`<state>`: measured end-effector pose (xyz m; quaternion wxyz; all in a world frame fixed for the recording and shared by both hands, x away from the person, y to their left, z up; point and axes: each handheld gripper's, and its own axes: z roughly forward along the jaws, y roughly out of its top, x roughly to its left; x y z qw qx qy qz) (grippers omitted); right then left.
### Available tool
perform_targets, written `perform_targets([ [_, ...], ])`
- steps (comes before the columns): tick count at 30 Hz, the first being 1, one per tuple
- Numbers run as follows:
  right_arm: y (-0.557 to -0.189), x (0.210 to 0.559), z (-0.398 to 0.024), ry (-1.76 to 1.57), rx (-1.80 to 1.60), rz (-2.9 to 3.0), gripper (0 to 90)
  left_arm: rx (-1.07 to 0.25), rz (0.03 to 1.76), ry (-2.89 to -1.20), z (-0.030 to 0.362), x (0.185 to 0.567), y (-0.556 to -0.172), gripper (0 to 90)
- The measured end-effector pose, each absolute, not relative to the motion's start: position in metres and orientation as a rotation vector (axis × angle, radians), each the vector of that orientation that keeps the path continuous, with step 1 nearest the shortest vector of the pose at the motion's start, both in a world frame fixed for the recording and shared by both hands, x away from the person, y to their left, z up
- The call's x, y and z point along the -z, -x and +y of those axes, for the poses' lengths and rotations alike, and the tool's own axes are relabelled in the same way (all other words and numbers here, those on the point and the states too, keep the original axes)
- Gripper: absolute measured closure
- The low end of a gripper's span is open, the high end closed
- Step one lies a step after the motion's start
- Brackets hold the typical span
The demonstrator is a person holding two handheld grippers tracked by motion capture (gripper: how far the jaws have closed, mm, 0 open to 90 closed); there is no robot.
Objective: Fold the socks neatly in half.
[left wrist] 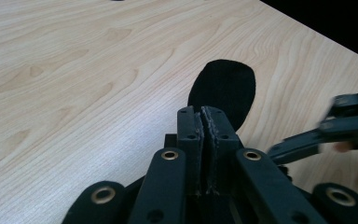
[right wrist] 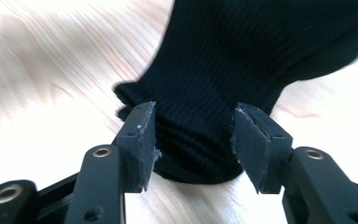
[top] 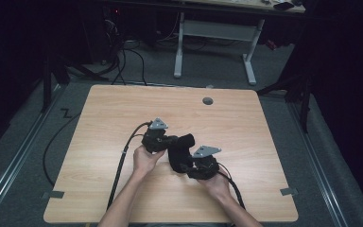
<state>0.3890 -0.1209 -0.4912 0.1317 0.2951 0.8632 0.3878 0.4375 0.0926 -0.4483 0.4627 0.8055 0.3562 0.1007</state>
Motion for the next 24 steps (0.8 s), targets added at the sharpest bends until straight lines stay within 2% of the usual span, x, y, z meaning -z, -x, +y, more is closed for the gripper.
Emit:
perform_targets([
  [3, -0.393, 0.501, -0.114, -0.866, -1.069, 2.519, 47.7, -0.251, 0.854, -1.978, 0.092, 0.444, -0.433, 85.8],
  [13, -0.398, 0.504, -0.106, -0.921, -1.070, 2.447, 48.7, -0.277, 0.805, -1.994, 0.092, 0.444, -0.410, 85.8],
  [24, -0.404, 0.506, -0.103, -0.952, -1.079, 2.396, 48.6, -0.267, 0.835, -2.007, 0.090, 0.468, -0.393, 85.5],
])
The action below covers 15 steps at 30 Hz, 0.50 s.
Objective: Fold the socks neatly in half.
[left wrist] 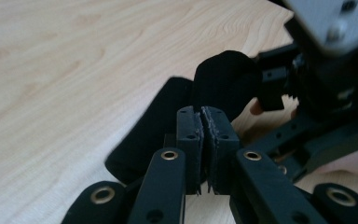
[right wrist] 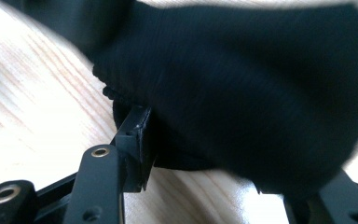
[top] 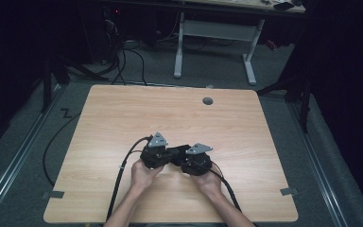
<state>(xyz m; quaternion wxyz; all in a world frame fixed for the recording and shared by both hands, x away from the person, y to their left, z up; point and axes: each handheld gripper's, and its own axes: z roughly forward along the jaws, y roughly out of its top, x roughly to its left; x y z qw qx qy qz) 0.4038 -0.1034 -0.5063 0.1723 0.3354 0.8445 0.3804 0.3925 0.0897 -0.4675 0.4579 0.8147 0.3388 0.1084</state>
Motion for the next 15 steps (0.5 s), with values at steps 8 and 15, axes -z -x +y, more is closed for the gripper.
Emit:
perform_targets([
  [8, -0.397, 0.499, -0.115, -0.977, -1.097, 2.422, 44.3, -0.292, 0.859, -2.014, 0.090, 0.479, -0.394, 84.6],
  [15, -0.378, 0.471, -0.153, -0.955, -1.196, 2.397, 65.3, -0.286, 0.845, -1.998, 0.091, 0.475, -0.391, 76.8],
])
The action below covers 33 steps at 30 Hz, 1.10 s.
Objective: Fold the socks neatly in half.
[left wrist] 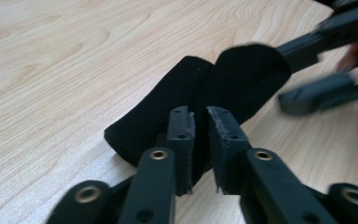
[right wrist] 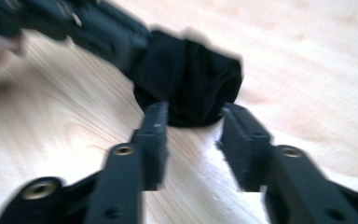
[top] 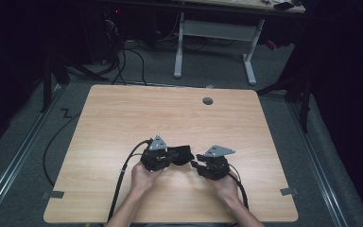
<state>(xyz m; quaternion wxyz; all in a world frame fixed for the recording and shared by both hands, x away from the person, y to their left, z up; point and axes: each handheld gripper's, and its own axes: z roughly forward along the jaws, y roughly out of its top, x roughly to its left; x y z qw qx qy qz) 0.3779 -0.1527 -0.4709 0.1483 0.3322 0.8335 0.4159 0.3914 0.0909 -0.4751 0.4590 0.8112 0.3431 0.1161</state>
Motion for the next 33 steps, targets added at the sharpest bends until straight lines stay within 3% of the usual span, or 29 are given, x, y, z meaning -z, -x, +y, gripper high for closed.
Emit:
perform_targets([
  [5, -0.378, 0.439, -0.152, -0.882, -1.267, 2.344, 77.1, -0.280, 0.841, -1.936, 0.096, 0.462, -0.389, 64.3],
  [13, -0.398, 0.432, -0.134, -0.884, -1.279, 2.364, 78.5, -0.265, 0.912, -1.855, 0.105, 0.452, -0.403, 60.3],
  [22, -0.416, 0.477, -0.117, -0.873, -1.055, 2.572, 86.1, -0.220, 0.991, -1.881, 0.100, 0.450, -0.429, 65.2],
  [28, -0.410, 0.480, -0.118, -0.892, -1.129, 2.518, 78.4, -0.272, 1.090, -1.896, 0.100, 0.458, -0.437, 61.4],
  [29, -0.408, 0.476, -0.115, -0.882, -1.143, 2.467, 71.4, -0.305, 1.110, -1.912, 0.101, 0.459, -0.441, 56.5],
  [33, -0.410, 0.478, -0.109, -0.884, -1.105, 2.425, 63.9, -0.357, 1.140, -1.909, 0.103, 0.465, -0.450, 50.7],
])
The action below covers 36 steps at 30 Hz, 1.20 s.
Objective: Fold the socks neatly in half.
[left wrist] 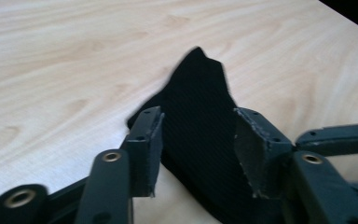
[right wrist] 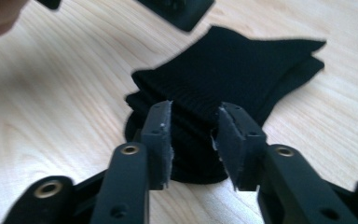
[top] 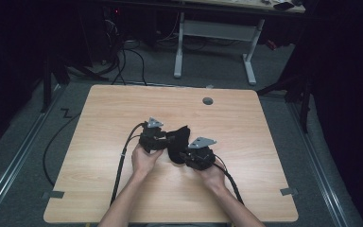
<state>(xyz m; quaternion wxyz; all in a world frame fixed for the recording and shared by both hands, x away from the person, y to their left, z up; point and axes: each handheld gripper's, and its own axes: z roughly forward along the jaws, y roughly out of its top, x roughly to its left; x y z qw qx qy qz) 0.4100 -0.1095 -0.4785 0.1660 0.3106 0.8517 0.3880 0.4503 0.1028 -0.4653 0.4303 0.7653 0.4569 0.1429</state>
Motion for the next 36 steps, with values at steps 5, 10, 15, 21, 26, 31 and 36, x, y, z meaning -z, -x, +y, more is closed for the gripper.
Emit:
perform_targets([
  [5, -0.413, 0.492, -0.109, -0.913, -1.031, 2.491, 64.4, -0.380, 1.224, -1.981, 0.100, 0.475, -0.469, 43.5],
  [10, -0.405, 0.494, -0.110, -0.863, -1.000, 2.502, 64.4, -0.349, 1.259, -1.988, 0.097, 0.480, -0.483, 40.6],
  [15, -0.401, 0.494, -0.109, -0.852, -0.994, 2.505, 64.5, -0.304, 1.266, -2.001, 0.093, 0.487, -0.488, 43.7],
  [21, -0.401, 0.495, -0.111, -0.851, -1.003, 2.518, 64.6, -0.265, 1.258, -2.010, 0.094, 0.491, -0.490, 53.2],
  [26, -0.401, 0.495, -0.111, -0.850, -1.001, 2.525, 64.6, -0.210, 1.211, -2.057, 0.090, 0.487, -0.492, 73.1],
  [31, -0.402, 0.496, -0.112, -0.864, -1.009, 2.525, 65.0, -0.210, 1.118, -1.982, 0.093, 0.468, -0.483, 79.4],
  [36, -0.403, 0.496, -0.112, -0.877, -1.012, 2.520, 65.6, -0.241, 0.982, -1.940, 0.094, 0.445, -0.458, 79.9],
])
